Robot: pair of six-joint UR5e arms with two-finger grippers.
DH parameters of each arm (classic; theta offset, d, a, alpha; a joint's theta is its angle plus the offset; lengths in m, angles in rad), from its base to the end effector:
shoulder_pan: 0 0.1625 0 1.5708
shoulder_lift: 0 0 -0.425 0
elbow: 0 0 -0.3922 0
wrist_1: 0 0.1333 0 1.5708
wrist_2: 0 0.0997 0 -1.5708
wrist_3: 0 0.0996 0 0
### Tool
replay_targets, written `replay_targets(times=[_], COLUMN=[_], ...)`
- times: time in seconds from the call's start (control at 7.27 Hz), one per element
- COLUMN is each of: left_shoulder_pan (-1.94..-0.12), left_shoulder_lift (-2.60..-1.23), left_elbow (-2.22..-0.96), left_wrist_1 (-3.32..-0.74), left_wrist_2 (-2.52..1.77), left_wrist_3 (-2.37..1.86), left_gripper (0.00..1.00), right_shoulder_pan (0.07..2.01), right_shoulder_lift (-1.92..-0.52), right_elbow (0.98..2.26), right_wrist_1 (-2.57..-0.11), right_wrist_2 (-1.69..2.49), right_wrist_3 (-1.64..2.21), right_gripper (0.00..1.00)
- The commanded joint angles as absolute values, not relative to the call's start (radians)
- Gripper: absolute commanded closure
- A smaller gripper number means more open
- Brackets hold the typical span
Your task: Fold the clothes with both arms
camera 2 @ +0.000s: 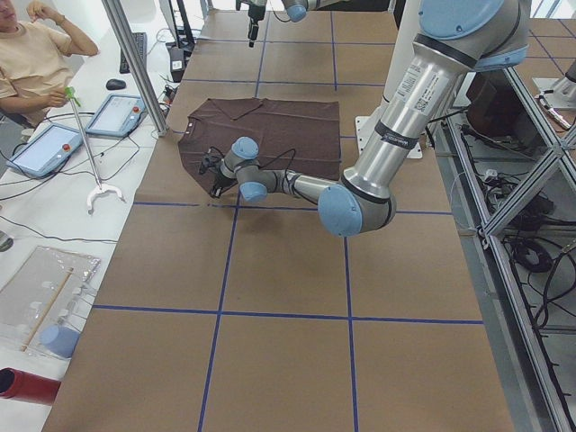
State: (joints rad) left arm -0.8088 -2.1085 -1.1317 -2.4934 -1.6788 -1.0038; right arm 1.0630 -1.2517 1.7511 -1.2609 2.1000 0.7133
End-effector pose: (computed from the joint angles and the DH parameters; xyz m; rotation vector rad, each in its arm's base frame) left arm 0.4253 -0.6232 0.4556 0.5723 0.8516 -0.1651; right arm -0.2234 -0.5722 0.3654 0.3599 -0.8605 -0.0237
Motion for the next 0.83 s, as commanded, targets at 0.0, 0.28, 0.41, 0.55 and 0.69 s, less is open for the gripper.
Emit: replay_targets(times=[0.0,0.28,0.41,0.55,0.69], left_shoulder_pan=[-0.808,-0.807,-0.807,-0.807,-0.807], left_shoulder_lift=[-2.105,-2.109,-2.109,-2.111,-2.112], left_elbow=[-1.132,-1.129,-1.129,-1.129,-1.129], left_wrist_1=[-2.488,-2.488,-2.488,-2.487,-2.488], left_wrist_2=[-1.678,-1.678,-1.68,-1.678,-1.678], left_wrist_3=[-0.997,-1.0,-0.999,-1.003,-1.009], left_gripper=[0.56,0.54,0.54,0.55,0.69], right_shoulder_pan=[1.063,1.063,1.063,1.063,1.063], right_shoulder_lift=[-1.252,-1.252,-1.252,-1.252,-1.252], right_elbow=[1.75,1.75,1.75,1.75,1.75], right_wrist_1=[-1.262,-1.262,-1.261,-1.262,-1.261], right_wrist_2=[2.1,2.1,2.1,2.1,2.1], right_wrist_3=[0.713,0.713,0.713,0.713,0.713], right_gripper=[0.0,0.0,0.0,0.0,0.0])
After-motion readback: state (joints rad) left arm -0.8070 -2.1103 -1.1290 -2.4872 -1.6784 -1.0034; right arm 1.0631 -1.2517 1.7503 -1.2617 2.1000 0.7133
